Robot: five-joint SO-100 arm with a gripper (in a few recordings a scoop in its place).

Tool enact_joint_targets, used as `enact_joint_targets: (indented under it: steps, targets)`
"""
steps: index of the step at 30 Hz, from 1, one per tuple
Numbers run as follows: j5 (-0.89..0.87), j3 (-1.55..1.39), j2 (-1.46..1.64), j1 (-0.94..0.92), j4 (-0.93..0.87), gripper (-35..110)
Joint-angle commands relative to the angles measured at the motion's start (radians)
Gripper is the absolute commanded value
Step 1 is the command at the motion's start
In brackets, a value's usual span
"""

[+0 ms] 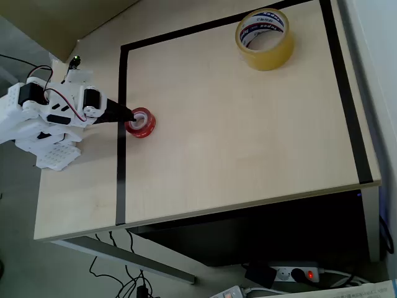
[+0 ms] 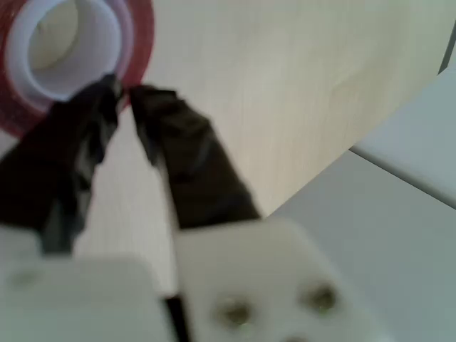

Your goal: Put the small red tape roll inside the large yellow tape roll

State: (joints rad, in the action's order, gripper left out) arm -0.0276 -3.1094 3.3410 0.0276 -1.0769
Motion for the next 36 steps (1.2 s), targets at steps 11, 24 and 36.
enact_joint_targets:
  steps: [11, 24, 36]
  targets:
    - [-0.025, 0.046, -0.006, 0.472, -0.176, 0]
    - [-0.020, 0.897, -0.910, 0.233, -0.330, 0]
    - [0.572, 0.776, -1.184, 0.063, -0.296, 0]
